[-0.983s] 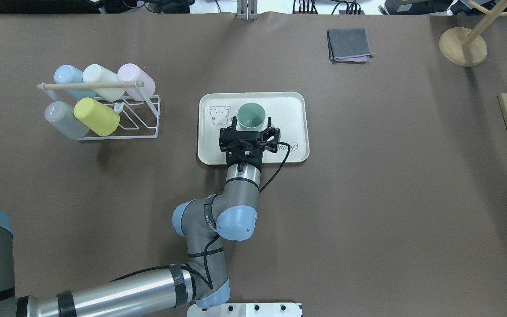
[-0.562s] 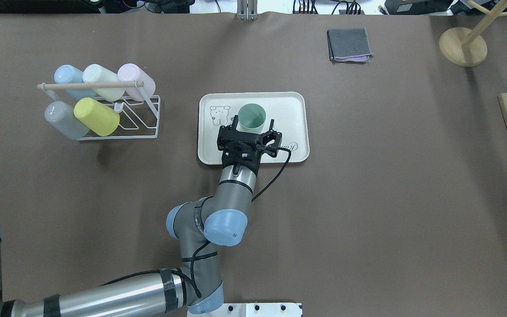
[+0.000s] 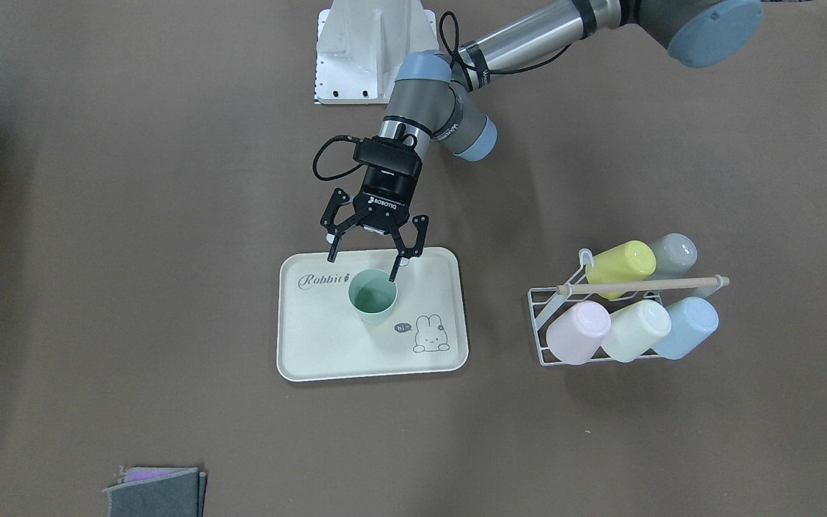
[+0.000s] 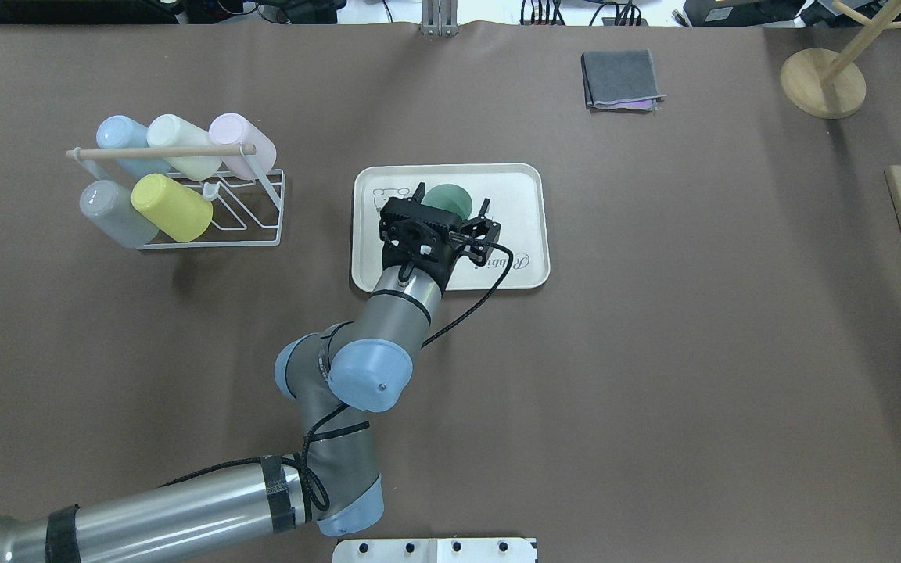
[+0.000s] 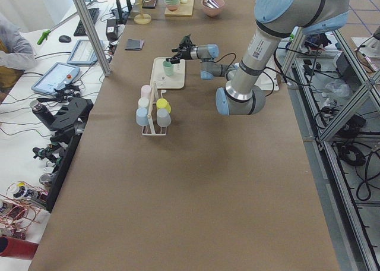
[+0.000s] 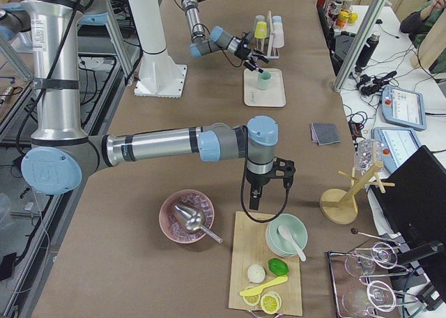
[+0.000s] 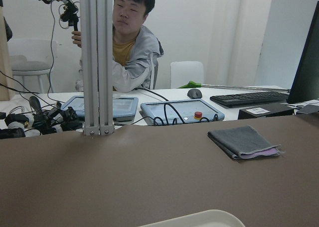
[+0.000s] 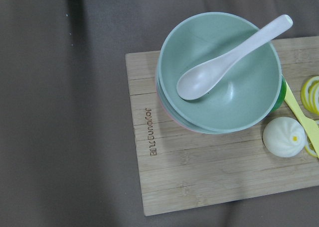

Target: Pick up and place green cup on tray

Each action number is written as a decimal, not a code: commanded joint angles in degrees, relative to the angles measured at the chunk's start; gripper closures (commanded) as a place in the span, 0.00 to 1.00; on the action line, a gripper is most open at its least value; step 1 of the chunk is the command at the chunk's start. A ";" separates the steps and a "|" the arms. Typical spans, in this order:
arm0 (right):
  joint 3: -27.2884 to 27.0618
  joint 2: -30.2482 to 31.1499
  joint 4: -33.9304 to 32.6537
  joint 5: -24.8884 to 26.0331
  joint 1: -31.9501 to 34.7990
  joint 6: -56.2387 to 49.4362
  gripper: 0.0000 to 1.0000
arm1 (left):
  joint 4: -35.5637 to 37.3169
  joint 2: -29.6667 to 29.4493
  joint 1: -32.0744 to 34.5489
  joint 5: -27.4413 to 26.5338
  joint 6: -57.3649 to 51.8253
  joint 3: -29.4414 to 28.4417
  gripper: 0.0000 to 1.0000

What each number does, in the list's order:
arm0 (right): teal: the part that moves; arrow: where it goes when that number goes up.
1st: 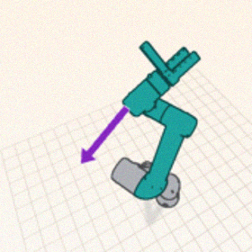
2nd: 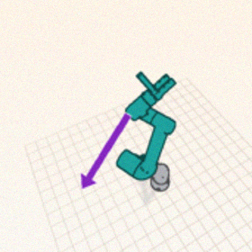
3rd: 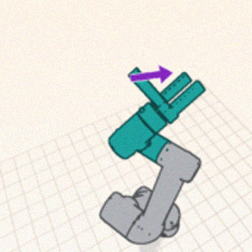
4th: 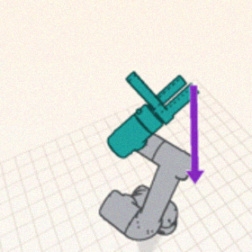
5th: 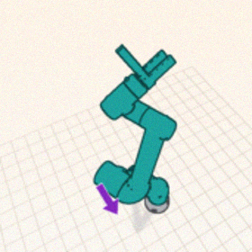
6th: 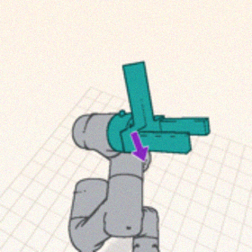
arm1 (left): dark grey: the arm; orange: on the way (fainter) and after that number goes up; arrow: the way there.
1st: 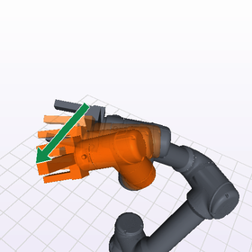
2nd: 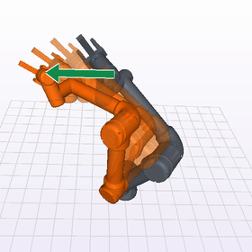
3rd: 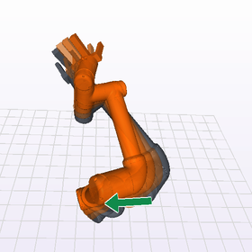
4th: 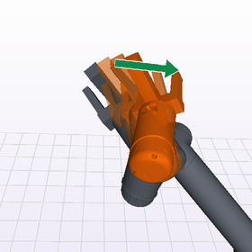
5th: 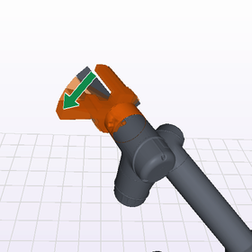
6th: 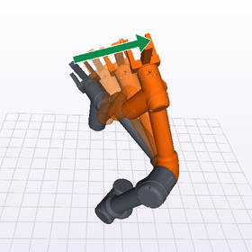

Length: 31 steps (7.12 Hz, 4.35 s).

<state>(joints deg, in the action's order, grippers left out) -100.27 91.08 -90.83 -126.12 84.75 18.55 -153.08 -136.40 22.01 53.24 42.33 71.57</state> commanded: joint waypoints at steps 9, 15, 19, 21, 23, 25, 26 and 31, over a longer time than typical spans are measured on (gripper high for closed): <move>-0.10 0.24 0.04 -0.18 -0.03 -0.09 0.00 | 48.92 17.36 38.05 61.45 -3.72 22.56 0.01; -0.19 0.15 0.04 -0.18 -0.03 -0.18 0.00 | 54.73 40.74 56.37 75.06 -18.77 26.68 0.01; -0.10 0.15 0.04 -0.09 -0.03 -0.35 0.00 | 55.96 52.43 63.75 81.46 -29.57 26.69 0.01; -0.01 0.15 0.04 -0.09 -0.03 -0.35 0.00 | 59.37 53.69 64.47 88.07 -29.85 26.86 0.01; -0.01 0.15 0.04 -0.09 -0.03 -0.35 0.00 | 60.09 57.03 64.83 88.18 -32.99 27.83 0.01; 0.08 0.15 0.04 -0.09 -0.03 -0.27 0.00 | 70.05 56.51 64.91 88.00 -39.03 29.67 0.01; 0.08 0.15 0.04 -0.09 -0.03 -0.18 0.00 | 74.03 56.42 65.61 87.31 -46.30 30.03 0.01; 0.08 0.15 0.04 0.00 -0.03 -0.18 0.00 | 74.16 56.68 69.92 80.71 -53.49 29.68 0.01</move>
<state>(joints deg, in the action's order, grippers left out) -100.20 91.19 -90.79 -126.13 84.73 18.37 -78.90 -79.75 90.83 134.22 -10.58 101.30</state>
